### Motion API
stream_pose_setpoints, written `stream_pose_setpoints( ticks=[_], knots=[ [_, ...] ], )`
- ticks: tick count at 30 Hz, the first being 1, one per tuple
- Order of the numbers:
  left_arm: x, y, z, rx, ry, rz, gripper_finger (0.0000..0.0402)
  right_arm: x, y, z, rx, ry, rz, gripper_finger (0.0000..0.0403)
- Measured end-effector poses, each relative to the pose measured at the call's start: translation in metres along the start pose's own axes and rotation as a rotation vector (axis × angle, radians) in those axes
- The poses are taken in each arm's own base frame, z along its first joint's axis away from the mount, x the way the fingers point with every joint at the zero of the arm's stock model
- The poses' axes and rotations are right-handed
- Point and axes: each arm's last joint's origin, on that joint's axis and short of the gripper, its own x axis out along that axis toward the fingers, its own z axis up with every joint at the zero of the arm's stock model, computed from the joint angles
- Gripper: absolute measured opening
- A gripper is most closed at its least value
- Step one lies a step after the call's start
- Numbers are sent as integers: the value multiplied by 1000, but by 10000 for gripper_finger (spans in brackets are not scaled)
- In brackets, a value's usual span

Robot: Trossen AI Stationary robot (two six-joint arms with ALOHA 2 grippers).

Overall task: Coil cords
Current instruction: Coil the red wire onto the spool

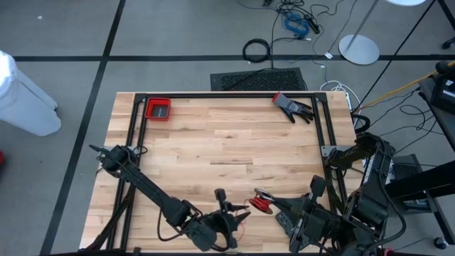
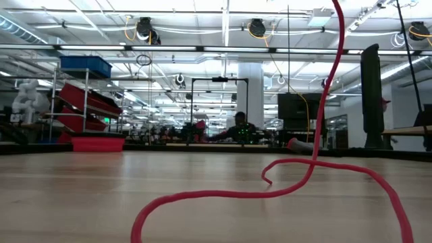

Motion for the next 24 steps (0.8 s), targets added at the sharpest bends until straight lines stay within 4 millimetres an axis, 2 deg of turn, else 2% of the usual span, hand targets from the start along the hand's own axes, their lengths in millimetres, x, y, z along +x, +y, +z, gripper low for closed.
stream_pose_setpoints(
  ticks=[7,24],
  knots=[
    [0,0,-1,10,7,-1,12,0,0,0,0,0,0,0],
    [1,0,-2,-12,13,-8,1,0,0,0,0,0,0,0]
  ],
)
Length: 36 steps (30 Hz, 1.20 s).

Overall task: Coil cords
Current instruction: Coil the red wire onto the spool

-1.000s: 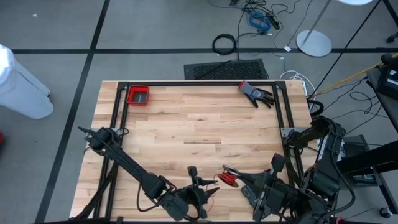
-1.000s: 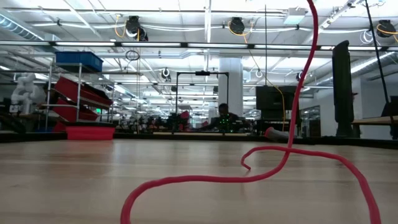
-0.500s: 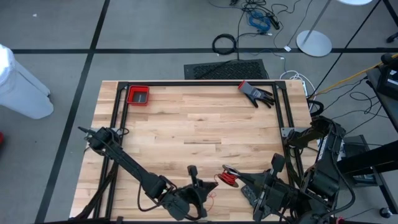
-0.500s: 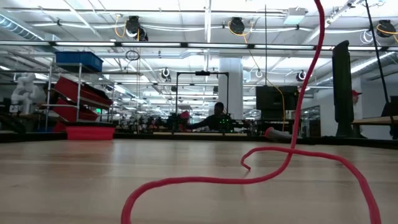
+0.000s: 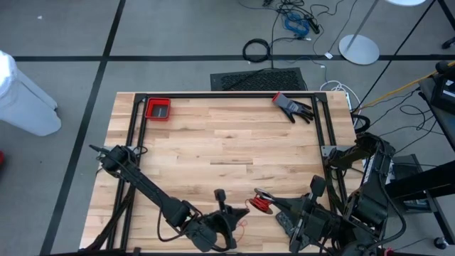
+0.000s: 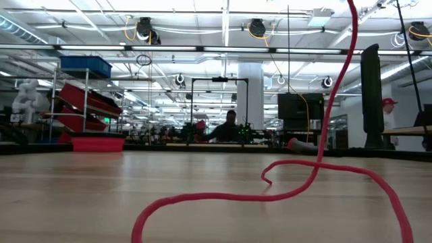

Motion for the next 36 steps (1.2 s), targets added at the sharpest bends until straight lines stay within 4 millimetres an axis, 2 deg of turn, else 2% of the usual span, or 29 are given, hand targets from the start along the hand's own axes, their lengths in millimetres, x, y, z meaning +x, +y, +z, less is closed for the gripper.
stream_pose_setpoints(
  ticks=[6,17,27,36],
  knots=[
    [7,5,2,-46,-6,-22,1,1,0,0,18,1,-4,0],
    [42,40,7,-77,-29,66,0,8,-2,0,108,8,-22,0],
    [44,41,5,-100,-10,51,0,10,-3,0,121,10,-25,0],
    [48,45,8,-139,-37,42,0,39,2,-7,114,40,-100,0]
  ],
)
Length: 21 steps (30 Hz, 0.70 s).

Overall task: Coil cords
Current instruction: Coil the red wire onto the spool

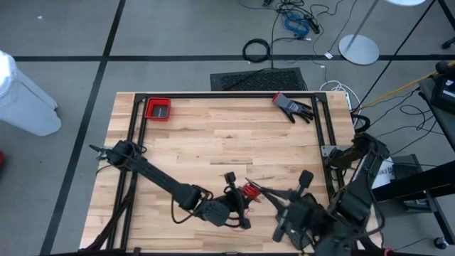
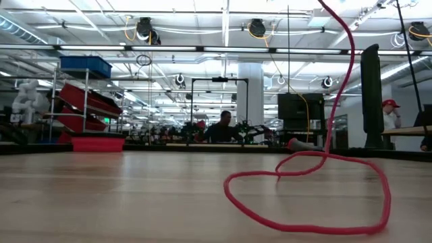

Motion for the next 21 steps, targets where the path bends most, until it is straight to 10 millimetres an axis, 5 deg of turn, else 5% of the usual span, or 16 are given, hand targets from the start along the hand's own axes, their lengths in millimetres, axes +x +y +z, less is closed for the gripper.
stream_pose_setpoints(
  ticks=[21],
  knots=[
    [-3,-10,9,-18,-76,-309,0,45,4,-13,-94,44,-138,0]
  ],
)
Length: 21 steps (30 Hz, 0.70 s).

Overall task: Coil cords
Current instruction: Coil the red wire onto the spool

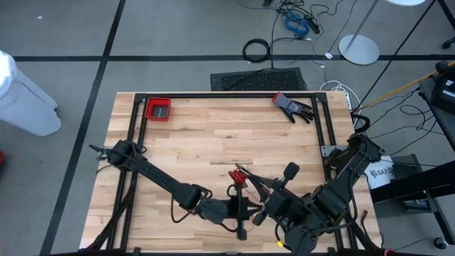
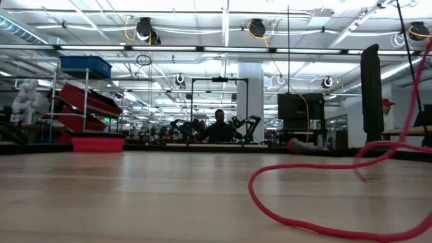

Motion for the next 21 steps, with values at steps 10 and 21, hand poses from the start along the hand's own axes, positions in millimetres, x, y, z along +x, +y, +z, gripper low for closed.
stream_pose_setpoints(
  ticks=[10,21],
  knots=[
    [-7,-13,5,16,-50,-17,0,4,-2,-1,0,2,-26,0],
    [0,3,4,11,-43,99,0,5,-1,0,37,14,20,0]
  ],
)
